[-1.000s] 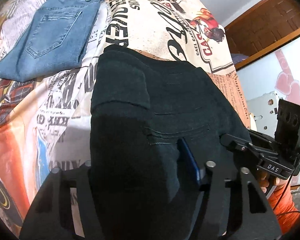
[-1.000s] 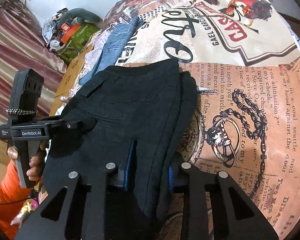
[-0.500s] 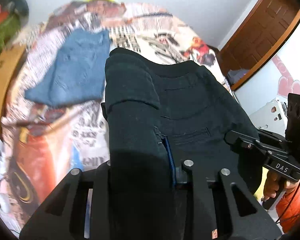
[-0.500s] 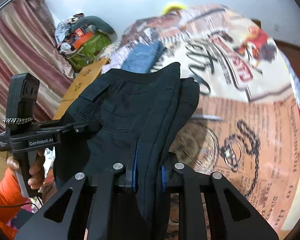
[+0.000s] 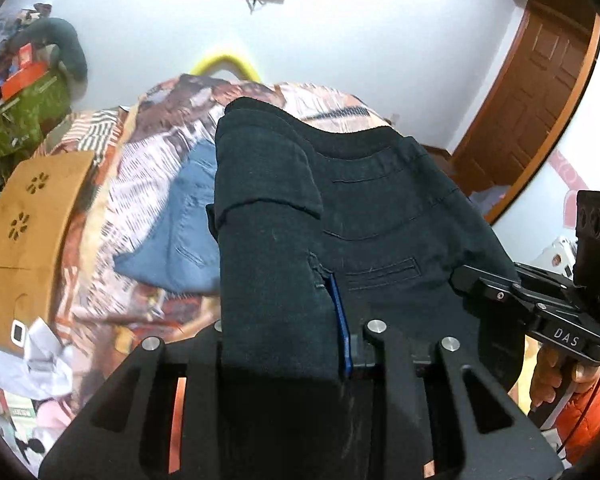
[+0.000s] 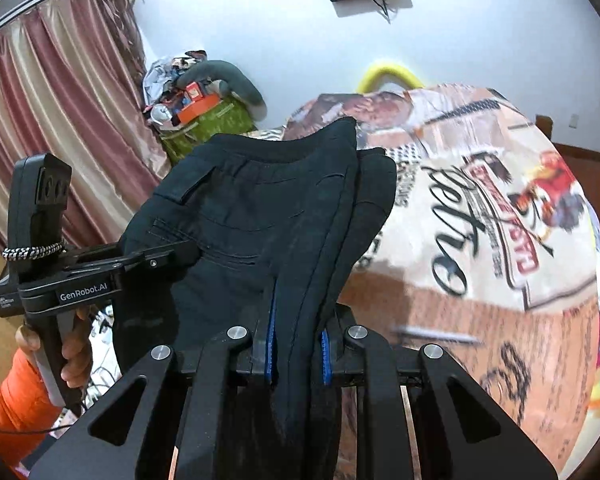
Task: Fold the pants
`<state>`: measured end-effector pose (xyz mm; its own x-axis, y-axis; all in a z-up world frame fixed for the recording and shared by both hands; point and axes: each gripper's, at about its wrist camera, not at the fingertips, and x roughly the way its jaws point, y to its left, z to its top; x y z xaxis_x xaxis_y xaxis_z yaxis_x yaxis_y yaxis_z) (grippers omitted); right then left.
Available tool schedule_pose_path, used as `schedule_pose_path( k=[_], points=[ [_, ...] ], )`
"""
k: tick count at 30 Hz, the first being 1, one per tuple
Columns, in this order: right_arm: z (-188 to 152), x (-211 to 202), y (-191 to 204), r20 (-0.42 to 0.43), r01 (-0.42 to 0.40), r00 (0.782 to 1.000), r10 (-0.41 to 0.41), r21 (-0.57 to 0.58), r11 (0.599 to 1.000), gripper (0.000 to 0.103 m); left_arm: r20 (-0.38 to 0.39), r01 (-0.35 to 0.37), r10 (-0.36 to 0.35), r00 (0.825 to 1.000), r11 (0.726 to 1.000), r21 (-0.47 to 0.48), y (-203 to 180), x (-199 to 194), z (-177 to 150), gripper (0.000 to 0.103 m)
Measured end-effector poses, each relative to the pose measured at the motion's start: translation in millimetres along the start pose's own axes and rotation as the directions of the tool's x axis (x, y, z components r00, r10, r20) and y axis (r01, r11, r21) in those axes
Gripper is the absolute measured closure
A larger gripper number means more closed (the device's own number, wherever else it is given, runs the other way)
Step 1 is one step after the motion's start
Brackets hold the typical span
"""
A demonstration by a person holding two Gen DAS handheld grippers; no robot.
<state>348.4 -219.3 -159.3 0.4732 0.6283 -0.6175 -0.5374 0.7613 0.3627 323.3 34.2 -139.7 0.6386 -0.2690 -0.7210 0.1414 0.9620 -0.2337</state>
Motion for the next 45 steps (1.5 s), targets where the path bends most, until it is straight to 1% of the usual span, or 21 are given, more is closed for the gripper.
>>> schedule_pose_path(
  k=[7,13,18,22,23,25,29,35,38,40,41,42,43,44,45],
  points=[
    [31.9,34.4,12.0,0.012,-0.008,1.000,0.008,-0.049,0.999,0.088,0.041,-0.009,0.010,0.999,0.999,-0.032,41.3,11.2,24.4,0.074],
    [54.0,71.7,17.0,0.012,-0.018,1.000,0.018,-0.064,0.998,0.088,0.062,-0.060,0.061,0.996,0.998,-0.022,77.2,29.9,45.4,0.075],
    [67.1,111.9,23.2,0.002,-0.010,1.000,0.010,-0.076,0.997,0.088,0.048,-0.100,0.101,0.994,0.995,-0.024,104.9,56.3,61.4,0.075],
    [78.2,141.3,21.3,-0.014,-0.002,1.000,0.001,-0.065,0.998,0.088,0.020,-0.123,0.123,0.992,0.992,-0.018,126.4,84.9,76.1,0.075],
    [80.6,148.6,20.6,-0.026,0.023,0.999,-0.025,-0.053,0.998,0.088,0.012,-0.137,0.137,0.991,0.991,-0.012,131.5,95.7,79.8,0.075],
    [83.6,163.5,18.2,-0.036,0.033,0.999,-0.035,-0.048,0.998,0.088,-0.001,-0.145,0.145,0.989,0.989,-0.009,138.8,109.7,84.0,0.075],
    [85.6,189.5,10.9,-0.062,0.079,0.995,-0.081,-0.033,0.996,0.088,-0.035,-0.153,0.153,0.988,0.988,-0.010,157.5,147.3,92.4,0.075],
    [80.4,221.8,-13.9,-0.099,0.108,0.989,-0.107,0.007,0.994,0.088,-0.077,-0.160,0.160,0.984,0.987,0.006,169.1,194.3,93.1,0.074],
    [73.8,236.2,-23.3,-0.139,0.105,0.985,-0.102,0.015,0.994,0.088,-0.124,-0.211,0.214,0.969,0.977,0.036,172.1,222.4,87.4,0.071],
    [67.1,246.0,-27.3,-0.186,0.125,0.975,-0.123,-0.005,0.992,0.086,-0.163,-0.239,0.245,0.956,0.969,0.056,175.6,239.4,81.1,0.065],
    [63.9,247.6,-29.1,-0.199,0.138,0.970,-0.137,-0.013,0.990,0.085,-0.174,-0.270,0.277,0.945,0.961,0.063,178.7,246.6,77.7,0.056],
    [60.3,246.8,-31.2,-0.204,0.142,0.969,-0.142,-0.014,0.990,0.083,-0.175,-0.284,0.290,0.941,0.957,0.059,180.7,248.2,76.8,0.049],
    [57.9,244.4,-33.9,-0.203,0.145,0.969,-0.143,-0.008,0.989,0.080,-0.175,-0.286,0.289,0.941,0.957,0.047,183.8,248.5,75.6,0.047],
    [55.7,241.0,-36.3,-0.200,0.149,0.969,-0.146,0.002,0.989,0.080,-0.175,-0.274,0.273,0.946,0.961,0.019,187.9,245.9,74.8,0.045],
    [53.7,236.4,-38.1,-0.200,0.153,0.969,-0.147,0.012,0.988,0.079,-0.175,-0.278,0.274,0.946,0.961,0.004,190.2,244.9,74.1,0.042]
  ],
)
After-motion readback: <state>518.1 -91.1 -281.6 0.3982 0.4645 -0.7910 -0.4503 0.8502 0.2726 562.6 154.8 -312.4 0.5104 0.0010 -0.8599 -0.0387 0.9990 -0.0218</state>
